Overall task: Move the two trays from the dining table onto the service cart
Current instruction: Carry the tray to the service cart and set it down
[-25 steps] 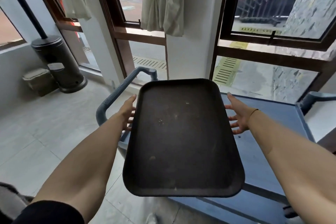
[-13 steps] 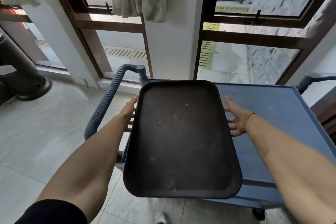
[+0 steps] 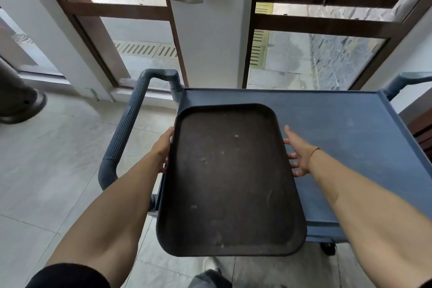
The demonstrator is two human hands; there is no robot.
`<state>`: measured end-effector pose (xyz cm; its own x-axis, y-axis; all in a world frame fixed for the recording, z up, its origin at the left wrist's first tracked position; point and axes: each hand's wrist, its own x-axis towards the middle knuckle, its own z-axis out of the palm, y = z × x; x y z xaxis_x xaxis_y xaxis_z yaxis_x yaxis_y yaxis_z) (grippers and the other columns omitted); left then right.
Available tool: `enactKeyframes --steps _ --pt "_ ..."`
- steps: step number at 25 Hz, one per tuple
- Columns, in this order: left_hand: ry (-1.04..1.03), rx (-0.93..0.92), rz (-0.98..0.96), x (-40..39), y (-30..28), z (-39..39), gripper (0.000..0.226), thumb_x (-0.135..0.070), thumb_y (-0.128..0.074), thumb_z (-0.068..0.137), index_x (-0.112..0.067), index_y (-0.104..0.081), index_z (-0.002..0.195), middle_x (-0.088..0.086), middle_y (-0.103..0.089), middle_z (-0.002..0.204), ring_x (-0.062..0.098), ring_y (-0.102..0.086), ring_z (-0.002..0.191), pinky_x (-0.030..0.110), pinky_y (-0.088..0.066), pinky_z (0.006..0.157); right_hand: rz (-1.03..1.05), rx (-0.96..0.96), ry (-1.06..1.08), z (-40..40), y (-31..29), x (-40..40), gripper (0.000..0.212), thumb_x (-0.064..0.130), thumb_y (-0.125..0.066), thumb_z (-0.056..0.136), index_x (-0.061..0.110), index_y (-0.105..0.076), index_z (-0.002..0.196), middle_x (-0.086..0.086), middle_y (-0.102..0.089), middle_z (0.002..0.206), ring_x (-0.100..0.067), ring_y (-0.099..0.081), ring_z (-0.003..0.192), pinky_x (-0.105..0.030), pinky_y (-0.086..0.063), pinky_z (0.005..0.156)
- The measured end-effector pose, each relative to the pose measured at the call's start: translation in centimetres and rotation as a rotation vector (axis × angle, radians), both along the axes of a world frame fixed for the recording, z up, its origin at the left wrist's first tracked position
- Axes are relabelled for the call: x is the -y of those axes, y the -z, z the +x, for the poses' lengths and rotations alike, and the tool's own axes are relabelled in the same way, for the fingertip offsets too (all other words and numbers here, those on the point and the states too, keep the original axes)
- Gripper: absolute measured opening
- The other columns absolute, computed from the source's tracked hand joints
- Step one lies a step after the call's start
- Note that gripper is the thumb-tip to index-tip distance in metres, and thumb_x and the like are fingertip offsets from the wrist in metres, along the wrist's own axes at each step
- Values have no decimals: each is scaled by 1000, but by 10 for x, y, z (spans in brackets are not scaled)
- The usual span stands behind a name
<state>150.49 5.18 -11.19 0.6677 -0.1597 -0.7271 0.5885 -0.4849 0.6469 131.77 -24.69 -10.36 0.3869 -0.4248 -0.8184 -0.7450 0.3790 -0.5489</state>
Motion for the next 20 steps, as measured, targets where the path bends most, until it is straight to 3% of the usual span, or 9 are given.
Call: enactKeyframes --steps 3,9,12,17,20 --pt "-19 -17 7 -1 5 1 61 -71 -32 92 -17 -54 111 9 -58 108 33 -52 106 47 -43 90 0 -9 0 1 4 -2 64 84 -35 81 26 -60 92 -7 -59 94 -22 -59 78 -34 -50 64" --pt "-53 23 3 3 11 7 71 -65 -35 95 -15 -46 144 13 -49 145 37 -43 132 51 -36 105 -9 -7 3 5 13 -9 62 82 -34 84 26 -60 90 -7 -60 92 -23 -58 79 -33 -46 60" --pt "-25 18 8 2 13 12 70 -64 -35 96 -15 -45 144 12 -48 146 37 -41 134 53 -35 110 -26 -20 1 7 17 -12 61 81 -33 85 26 -59 89 -7 -60 93 -23 -58 81 -35 -45 61" --pt "54 -5 4 0 14 17 49 -64 -34 96 -23 -51 116 5 -52 120 30 -47 115 46 -38 95 -51 -27 1 10 20 -11 62 81 -32 85 26 -59 88 -6 -60 94 -24 -58 82 -35 -45 63" --pt "64 2 4 -1 17 21 50 -65 -35 95 -22 -54 113 6 -55 118 30 -49 113 46 -40 95 -64 -47 -11 13 22 -12 67 82 -33 84 22 -62 88 -6 -62 88 -23 -59 77 -31 -45 55"
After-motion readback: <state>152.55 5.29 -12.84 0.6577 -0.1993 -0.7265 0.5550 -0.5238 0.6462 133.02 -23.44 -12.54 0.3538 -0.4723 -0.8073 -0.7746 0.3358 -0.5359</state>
